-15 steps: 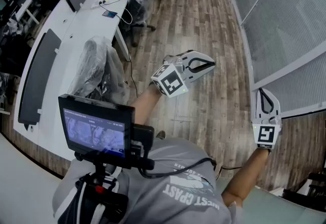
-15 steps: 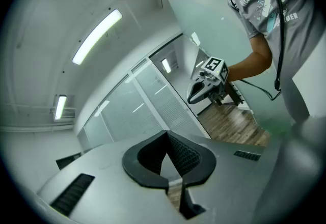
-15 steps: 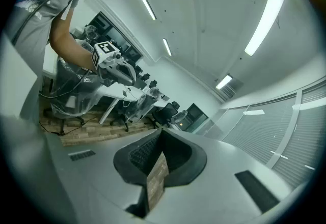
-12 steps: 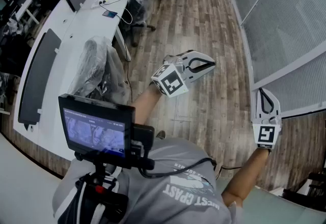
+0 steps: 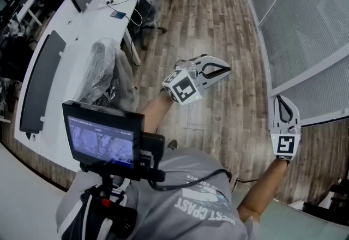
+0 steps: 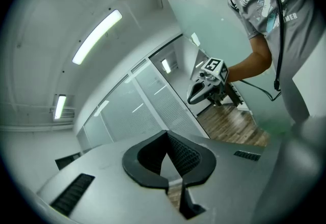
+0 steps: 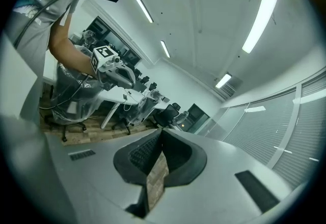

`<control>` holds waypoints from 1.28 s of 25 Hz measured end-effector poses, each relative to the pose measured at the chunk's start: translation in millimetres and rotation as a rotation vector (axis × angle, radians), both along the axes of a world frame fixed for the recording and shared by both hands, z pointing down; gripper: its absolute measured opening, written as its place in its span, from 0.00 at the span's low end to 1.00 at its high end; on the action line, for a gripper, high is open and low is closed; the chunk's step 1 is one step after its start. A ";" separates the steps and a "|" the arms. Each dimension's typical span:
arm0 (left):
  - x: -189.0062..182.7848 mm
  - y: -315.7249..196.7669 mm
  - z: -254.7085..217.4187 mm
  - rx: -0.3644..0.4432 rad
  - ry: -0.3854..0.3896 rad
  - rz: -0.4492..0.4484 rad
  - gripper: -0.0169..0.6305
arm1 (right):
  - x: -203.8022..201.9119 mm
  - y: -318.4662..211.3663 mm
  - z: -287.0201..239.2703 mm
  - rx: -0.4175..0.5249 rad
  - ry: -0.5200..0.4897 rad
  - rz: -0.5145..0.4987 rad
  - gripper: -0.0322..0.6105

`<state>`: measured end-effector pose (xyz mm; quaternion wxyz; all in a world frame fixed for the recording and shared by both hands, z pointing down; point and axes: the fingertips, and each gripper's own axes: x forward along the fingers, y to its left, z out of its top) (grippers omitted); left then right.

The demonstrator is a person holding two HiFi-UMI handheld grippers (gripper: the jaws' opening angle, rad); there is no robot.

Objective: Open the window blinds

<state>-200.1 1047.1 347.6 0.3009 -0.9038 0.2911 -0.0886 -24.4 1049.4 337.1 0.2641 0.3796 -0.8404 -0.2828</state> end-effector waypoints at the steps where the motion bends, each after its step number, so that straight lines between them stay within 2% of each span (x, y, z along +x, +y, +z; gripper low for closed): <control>1: 0.6 1.0 1.0 -0.001 -0.001 0.003 0.03 | 1.5 0.5 0.5 0.002 -0.007 0.003 0.04; 13: 10.3 -2.8 0.0 0.006 0.010 0.054 0.03 | 10.3 10.5 -4.0 0.035 -0.013 0.078 0.04; 17: 36.8 -17.3 4.8 0.006 -0.011 0.073 0.03 | 36.5 -6.7 2.4 0.026 -0.020 0.096 0.04; 23: 77.3 -55.3 8.5 -0.007 -0.027 0.052 0.03 | 76.0 -47.8 5.3 0.018 -0.043 0.075 0.04; 28: 160.5 -111.6 14.6 -0.027 -0.035 0.027 0.03 | 152.1 -108.2 20.3 0.012 -0.051 0.034 0.04; 32: 175.7 -122.0 8.8 -0.023 -0.042 0.002 0.03 | 160.1 -120.7 11.4 0.021 -0.031 -0.001 0.04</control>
